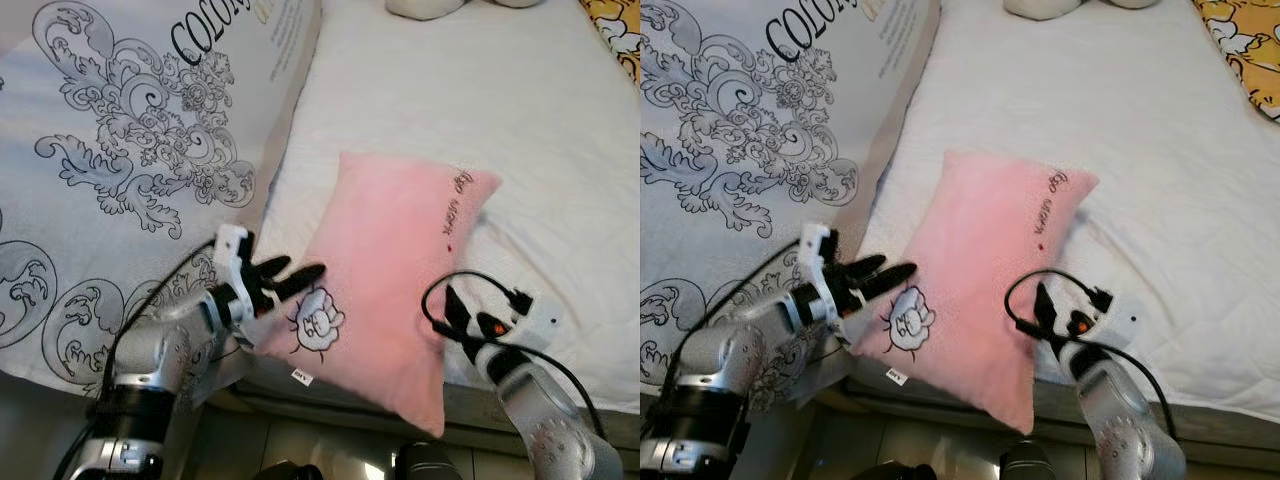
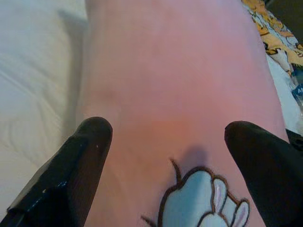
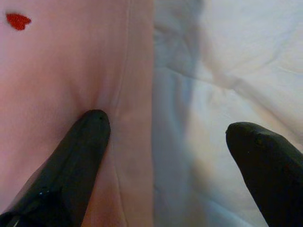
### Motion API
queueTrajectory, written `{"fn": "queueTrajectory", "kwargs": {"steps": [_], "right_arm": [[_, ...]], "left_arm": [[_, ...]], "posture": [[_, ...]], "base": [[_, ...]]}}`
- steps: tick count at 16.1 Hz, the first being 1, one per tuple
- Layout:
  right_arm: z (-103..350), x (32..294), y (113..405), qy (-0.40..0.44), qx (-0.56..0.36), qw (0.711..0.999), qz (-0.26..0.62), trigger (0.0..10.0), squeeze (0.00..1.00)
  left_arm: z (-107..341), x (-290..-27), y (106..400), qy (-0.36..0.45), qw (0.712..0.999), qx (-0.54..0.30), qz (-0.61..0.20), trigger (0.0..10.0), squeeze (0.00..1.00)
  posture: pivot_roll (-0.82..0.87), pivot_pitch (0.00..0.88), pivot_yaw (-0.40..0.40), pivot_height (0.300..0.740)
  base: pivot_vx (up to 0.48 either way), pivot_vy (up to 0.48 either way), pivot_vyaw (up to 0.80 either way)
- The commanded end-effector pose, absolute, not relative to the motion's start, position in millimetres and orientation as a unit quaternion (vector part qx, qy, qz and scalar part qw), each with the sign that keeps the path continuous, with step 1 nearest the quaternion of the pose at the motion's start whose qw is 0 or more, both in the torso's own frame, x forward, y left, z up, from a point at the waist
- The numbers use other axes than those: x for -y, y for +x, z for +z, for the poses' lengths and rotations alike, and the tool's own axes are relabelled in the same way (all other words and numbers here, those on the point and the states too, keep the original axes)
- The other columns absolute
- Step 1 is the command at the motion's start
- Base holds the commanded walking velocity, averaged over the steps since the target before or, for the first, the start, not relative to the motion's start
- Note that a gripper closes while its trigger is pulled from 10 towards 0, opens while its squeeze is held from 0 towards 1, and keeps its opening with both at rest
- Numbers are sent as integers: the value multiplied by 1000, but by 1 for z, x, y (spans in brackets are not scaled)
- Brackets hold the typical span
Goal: Clean up the room
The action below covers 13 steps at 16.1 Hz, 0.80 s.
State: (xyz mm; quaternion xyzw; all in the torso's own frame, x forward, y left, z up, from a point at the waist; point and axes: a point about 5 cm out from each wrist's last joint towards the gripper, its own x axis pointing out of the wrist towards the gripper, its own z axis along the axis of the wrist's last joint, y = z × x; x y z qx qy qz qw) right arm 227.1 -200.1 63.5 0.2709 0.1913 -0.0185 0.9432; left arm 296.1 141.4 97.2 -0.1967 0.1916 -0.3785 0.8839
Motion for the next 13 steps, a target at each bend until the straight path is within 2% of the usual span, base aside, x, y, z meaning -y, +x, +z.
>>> {"fn": "queueTrajectory", "kwargs": {"steps": [1,5,7,9,11,13], "right_arm": [[62,198,224,268,-202,942,-12,10000,0],[57,208,219,257,-216,942,-24,10000,0],[59,218,215,244,-221,944,-30,10000,0],[62,224,215,236,-220,946,-31,10000,0],[67,227,214,230,-217,948,-29,10000,0],[69,230,211,225,-219,949,-28,10000,0]], "left_arm": [[99,-145,295,-189,884,-195,-381,10000,0],[93,-138,298,-210,872,-203,-393,10000,0],[89,-127,300,-233,853,-203,-420,10000,0],[84,-120,304,-224,854,-198,-427,10000,0],[75,-113,314,-177,867,-204,-418,10000,0],[74,-101,320,-193,862,-202,-422,10000,0]], "posture": [[-212,97,173,740],[-225,92,172,740],[-261,105,165,740],[-272,111,163,740],[-302,126,158,740],[-317,135,159,740]], "base": [[0,0,0],[0,0,0],[0,0,0],[0,0,0],[0,0,0],[0,0,0]]}}
